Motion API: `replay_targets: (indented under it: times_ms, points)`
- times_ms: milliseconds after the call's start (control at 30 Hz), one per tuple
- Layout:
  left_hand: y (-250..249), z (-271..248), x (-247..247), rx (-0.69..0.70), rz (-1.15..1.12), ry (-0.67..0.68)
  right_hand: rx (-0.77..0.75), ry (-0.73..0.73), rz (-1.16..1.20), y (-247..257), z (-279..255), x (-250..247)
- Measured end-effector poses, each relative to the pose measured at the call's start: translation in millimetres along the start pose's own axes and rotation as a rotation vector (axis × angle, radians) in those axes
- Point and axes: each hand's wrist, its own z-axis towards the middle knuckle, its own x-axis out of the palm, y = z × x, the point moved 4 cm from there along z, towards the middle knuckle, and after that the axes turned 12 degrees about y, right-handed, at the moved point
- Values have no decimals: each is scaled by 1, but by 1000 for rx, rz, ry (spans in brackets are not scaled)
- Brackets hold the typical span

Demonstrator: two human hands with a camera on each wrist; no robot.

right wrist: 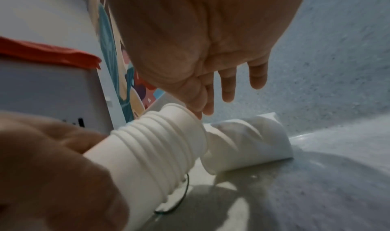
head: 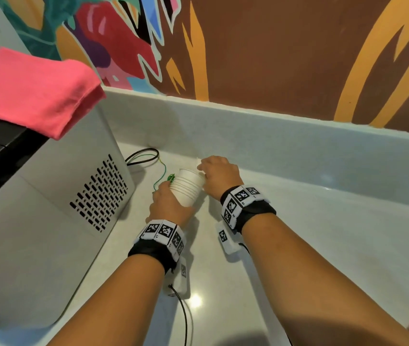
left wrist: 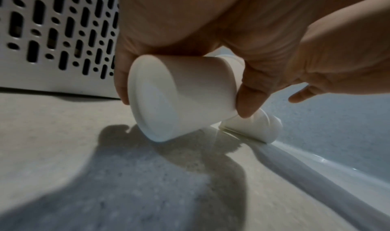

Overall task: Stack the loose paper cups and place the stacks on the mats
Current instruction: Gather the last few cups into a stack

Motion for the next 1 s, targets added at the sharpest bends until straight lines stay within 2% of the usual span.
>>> replay_targets:
  times_ms: [233,367,500,667,767,933,1000]
  points:
    - [15,8,-3,-28,47,4,-16,70,-199,-3,17,26]
    - [21,12,-2,-44,94,18,39,-31,-290,-3,14,23]
    - [21,12,0,-58,135,45,54,-66,-304,-4,3,11]
    - [16,4,2,-57,182,59,-28,-200,-164,-1,-20,-25]
    - [11,0,6,-5,122,76,-18,-305,62,-6,-41,-47]
    - [-20,-20,9,205,-46,60,74,-257,460,-15,-73,-52]
    - [-33,-30,12,292,-77,68,76,-217,500,-16,-86,-49]
